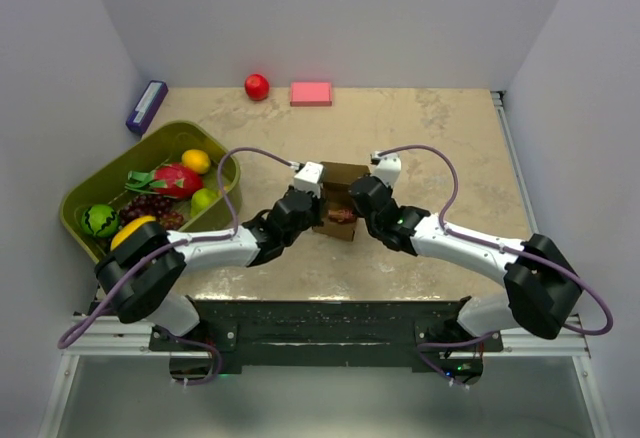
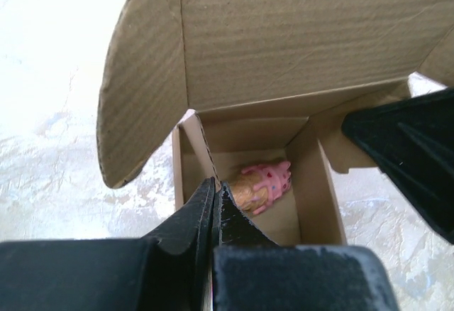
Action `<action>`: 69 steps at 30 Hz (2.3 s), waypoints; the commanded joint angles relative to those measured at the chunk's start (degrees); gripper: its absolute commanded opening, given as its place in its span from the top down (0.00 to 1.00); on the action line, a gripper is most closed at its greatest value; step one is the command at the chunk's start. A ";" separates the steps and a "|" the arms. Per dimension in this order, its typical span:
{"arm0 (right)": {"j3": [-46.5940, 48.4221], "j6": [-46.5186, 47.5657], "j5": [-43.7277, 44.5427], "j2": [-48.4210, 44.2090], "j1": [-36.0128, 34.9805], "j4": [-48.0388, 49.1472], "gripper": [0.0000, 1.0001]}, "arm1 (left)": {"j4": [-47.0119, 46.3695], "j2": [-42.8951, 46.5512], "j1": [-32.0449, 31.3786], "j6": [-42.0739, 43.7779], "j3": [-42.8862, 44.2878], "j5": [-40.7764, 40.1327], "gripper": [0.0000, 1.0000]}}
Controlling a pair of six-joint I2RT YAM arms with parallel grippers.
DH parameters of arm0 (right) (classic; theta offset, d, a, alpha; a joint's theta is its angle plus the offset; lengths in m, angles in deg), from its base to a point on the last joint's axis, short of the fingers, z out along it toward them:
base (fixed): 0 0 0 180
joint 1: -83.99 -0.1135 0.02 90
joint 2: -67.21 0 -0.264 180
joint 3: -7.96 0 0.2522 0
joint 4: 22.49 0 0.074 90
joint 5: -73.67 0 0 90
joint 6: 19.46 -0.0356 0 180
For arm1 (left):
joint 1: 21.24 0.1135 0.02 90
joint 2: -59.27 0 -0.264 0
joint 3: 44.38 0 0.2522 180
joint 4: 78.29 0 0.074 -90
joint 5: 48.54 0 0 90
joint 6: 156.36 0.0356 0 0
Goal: Fold the paper box
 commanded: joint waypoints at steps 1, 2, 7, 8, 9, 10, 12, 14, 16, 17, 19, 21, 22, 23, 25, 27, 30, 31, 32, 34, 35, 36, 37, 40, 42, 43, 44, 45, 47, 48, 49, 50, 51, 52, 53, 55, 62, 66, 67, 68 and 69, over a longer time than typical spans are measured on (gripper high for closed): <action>-0.35 -4.56 1.00 -0.23 -0.68 1.31 0.91 | 1.05 0.25 -0.74 -1.71 -3.46 -0.17 1.00; -0.35 -4.74 0.92 -0.23 -0.77 1.22 0.90 | 0.87 0.25 -0.74 -1.88 -3.73 -0.17 1.00; -0.70 -5.80 1.09 0.21 -1.30 0.43 0.89 | 0.17 0.08 -0.74 -2.59 -5.13 -0.17 1.00; -0.71 -6.06 1.09 0.12 -1.38 0.43 0.88 | 0.08 0.08 -0.74 -2.59 -5.22 -0.08 1.00; -0.88 -6.06 1.09 0.12 -1.47 0.43 0.88 | -0.01 0.08 -0.74 -2.67 -5.31 0.00 1.00; -1.06 -6.32 1.09 0.21 -1.56 0.26 0.87 | -0.10 0.08 -0.74 -2.68 -5.49 0.09 1.00; -1.06 -6.33 1.09 0.21 -1.82 -0.27 0.81 | -0.19 0.08 -0.83 -2.68 -5.66 0.09 1.00; -1.14 -6.24 1.44 -0.05 -2.00 -1.06 0.73 | -0.27 0.08 -0.74 -2.76 -5.93 0.09 1.00; -1.58 -6.06 1.53 -0.66 -2.26 -1.85 0.63 | -0.27 -0.01 -0.74 -2.94 -6.10 -0.08 1.00; -1.76 -5.89 1.01 -1.02 -2.26 -1.94 0.60 | -0.19 -0.01 -0.74 -2.94 -6.19 -0.26 1.00; -2.63 -5.36 0.65 -2.85 -2.44 -2.20 0.51 | -0.10 0.25 -0.74 -3.11 -6.10 -0.26 1.00; -3.16 -4.83 -0.23 -4.26 -2.79 -2.90 0.43 | -0.01 0.87 -0.74 -3.20 -5.93 0.09 1.00; -3.51 -4.40 -0.49 -4.97 -2.88 -3.34 0.38 | -0.01 1.13 -0.74 -3.20 -5.93 0.35 0.99; -3.69 -4.13 -0.93 -6.19 -2.97 -3.78 0.35 | -0.01 1.74 -0.74 -3.20 -5.84 0.97 0.96; -4.13 -3.25 -1.37 -7.52 -3.05 -5.37 0.25 | -0.27 2.45 -0.74 -3.29 -6.01 1.58 0.86; -4.57 -2.12 -2.59 -9.97 -3.05 -6.51 0.14 | -0.80 3.77 -0.74 -2.85 -6.10 3.17 0.73; -5.80 -0.27 -4.52 -14.28 -3.05 -7.74 0.09 | -1.76 6.31 -0.74 -2.15 -6.98 5.10 0.60; -6.06 0.26 -5.40 -15.42 -2.97 -7.83 0.08 | -1.94 7.02 -0.83 -1.63 -7.16 5.63 0.57; -6.24 0.96 -6.20 -16.56 -3.05 -7.92 0.08 | -2.21 8.59 -0.74 -1.01 -7.42 7.11 0.52; -6.86 1.84 -7.86 -20.26 -3.05 -8.79 0.08 | -2.30 10.27 -0.74 0.57 -8.47 8.44 0.46; -6.86 2.46 -8.40 -21.66 -3.05 -8.97 0.08 | -2.21 12.28 -0.74 1.01 -9.00 9.66 0.42; -6.95 3.59 -9.01 -24.02 -3.05 -9.50 0.09 | -1.95 13.43 -0.74 1.36 -10.05 9.93 0.39; -6.95 4.13 -9.97 -25.35 -3.05 -9.76 0.09 | -1.51 14.57 -0.74 2.50 -10.32 10.55 0.37; -6.68 6.41 -12.26 -29.92 -3.14 -9.94 0.09 | 2.26 18.88 -0.74 4.26 -11.03 13.18 0.32; -5.55 7.90 -12.88 -31.77 -3.05 -10.55 0.10 | 6.30 22.22 -0.74 4.53 -11.20 14.68 0.30; -5.02 8.26 -12.97 -33.00 -3.05 -10.90 0.10 | 7.71 23.45 -0.74 4.88 -11.37 15.38 0.30; -4.32 8.52 -12.88 -33.62 -3.05 -11.17 0.10 | 10.77 25.63 -0.74 4.97 -11.29 16.00 0.30; -3.09 8.79 -12.62 -33.97 -3.05 -11.78 0.10 | 12.19 26.87 -0.74 4.97 -11.29 16.09 0.30; -1.42 8.79 -11.49 -34.07 -2.97 -12.57 0.10 | 16.05 30.81 -0.65 4.88 -10.94 15.91 0.29; 0.59 8.53 -10.61 -33.80 -3.05 -13.88 0.10 | 17.20 32.06 -0.65 4.80 -10.59 15.65 0.28; 1.66 8.44 -9.99 -33.28 -3.05 -14.42 0.10 | 18.43 33.29 -0.65 4.80 -10.06 15.56 0.27; 2.71 8.44 -9.20 -32.06 -3.05 -14.95 0.10 | 20.36 35.48 -0.48 4.80 -8.32 15.48 0.27; 4.90 8.61 -8.32 -31.09 -3.05 -15.56 0.10 | 21.16 36.46 -0.39 4.88 -7.26 15.47 0.26; 5.96 8.88 -7.88 -30.21 -3.14 -15.91 0.10 | 21.69 37.68 -0.22 4.97 -6.11 15.21 0.25; 7.10 9.40 -7.61 -28.02 -2.97 -16.18 0.10 | 22.31 37.87 0.48 5.06 -3.58 15.47 0.24; 10.36 10.11 -7.96 -25.73 -3.05 -15.83 0.10 | 22.93 36.39 1.97 5.23 -0.49 17.65 0.24; 19.24 9.24 -9.97 -11.58 -2.00 -17.15 0.26 | 17.49 23.39 12.00 3.48 11.46 30.68 0.33; 19.43 6.51 -19.62 -5.16 1.86 -14.52 0.41 | 13.27 16.44 12.18 2.16 12.88 34.54 0.42; 18.55 5.90 -21.65 -4.19 3.26 -13.47 0.45 | 12.39 14.16 12.09 1.20 12.53 35.68 0.45; 17.59 4.93 -24.46 -3.92 3.53 -10.93 0.47 | 10.82 13.18 12.18 0.76 11.57 36.30 0.47; 15.75 4.49 -25.18 -3.83 3.62 -10.21 0.50 | 10.19 12.48 12.18 0.32 10.87 36.65 0.49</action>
